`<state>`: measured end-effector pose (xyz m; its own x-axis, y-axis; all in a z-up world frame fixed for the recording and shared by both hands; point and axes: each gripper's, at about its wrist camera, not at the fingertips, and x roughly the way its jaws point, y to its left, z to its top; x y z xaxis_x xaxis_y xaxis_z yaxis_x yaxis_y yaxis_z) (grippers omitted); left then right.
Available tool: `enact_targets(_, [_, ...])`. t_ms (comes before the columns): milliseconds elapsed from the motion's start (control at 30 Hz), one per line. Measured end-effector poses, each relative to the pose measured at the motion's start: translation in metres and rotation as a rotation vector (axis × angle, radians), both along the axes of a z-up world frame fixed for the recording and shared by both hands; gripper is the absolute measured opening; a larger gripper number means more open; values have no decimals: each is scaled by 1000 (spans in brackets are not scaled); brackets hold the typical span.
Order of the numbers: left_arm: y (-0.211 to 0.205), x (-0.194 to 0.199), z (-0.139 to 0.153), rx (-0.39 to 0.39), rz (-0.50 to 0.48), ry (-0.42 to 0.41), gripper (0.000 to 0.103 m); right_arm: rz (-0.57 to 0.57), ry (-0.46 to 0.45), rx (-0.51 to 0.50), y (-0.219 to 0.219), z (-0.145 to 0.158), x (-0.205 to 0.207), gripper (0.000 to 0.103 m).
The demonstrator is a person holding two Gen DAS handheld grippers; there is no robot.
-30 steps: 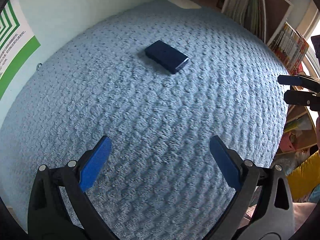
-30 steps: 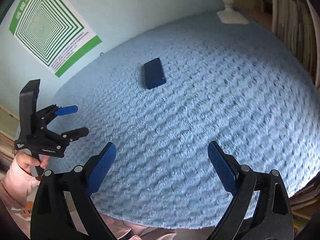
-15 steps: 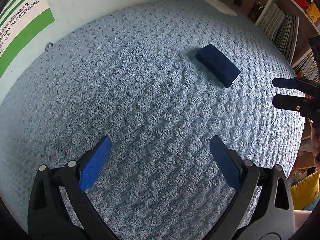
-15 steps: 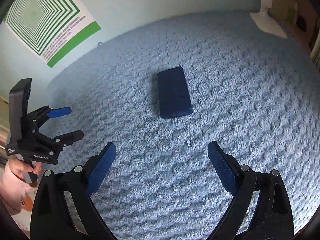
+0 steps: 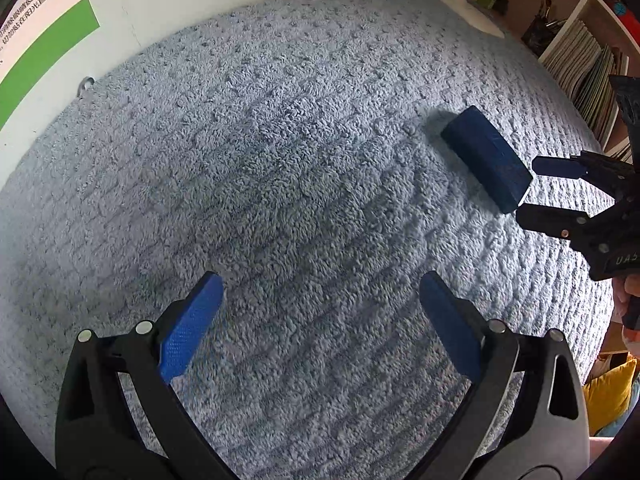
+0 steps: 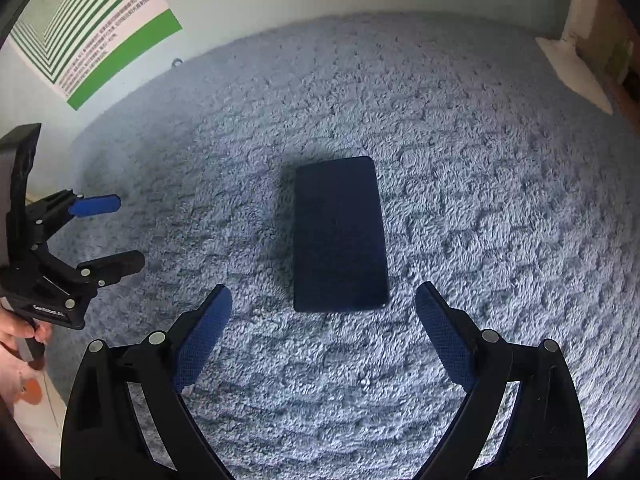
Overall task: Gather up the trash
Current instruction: 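Close the right tool on the dark blue pouch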
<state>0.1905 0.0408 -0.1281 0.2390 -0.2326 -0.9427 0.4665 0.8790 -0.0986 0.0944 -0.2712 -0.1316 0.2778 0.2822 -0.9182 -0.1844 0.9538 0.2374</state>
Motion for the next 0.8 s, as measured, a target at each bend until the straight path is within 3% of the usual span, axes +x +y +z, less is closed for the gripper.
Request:
enact_targets(133, [-2,10,-10,-3,-5,-2,96,12,-12,-54,7,-9,10,90])
enact_targets(167, [-2,12,-12,-3,-4,-2,94,16,-14,-70,9,-11,12,86])
enact_targets(200, [-3,15,-14,-2,-9,-3,89,17,-11,-80,11,-14,14,72])
enact_targets(233, [-4,16,-16,4,-14,-6,86,16,-7,-87,12,-16,16,67])
enact_targets(367, [-4,21,-21,28,-22,-30,57,12,-33,-120,13,-15,19,53])
enact_targets(433, [-3,24,-21,31,-20,-39,42,3,-33,-96,9,-13,19,53])
enact_targets(500, [-1,28,-19,6,-16,-22,18,0,-51,-91,6,-8,17,52])
enact_targets(567, [0,30,-18,16,-11,-28,8,-7,-63,-94,2,-2,11,53])
enact_targets(800, [-5,20,2,4,-44,-59,2,-39,-112,-66,-8,26,-6,52])
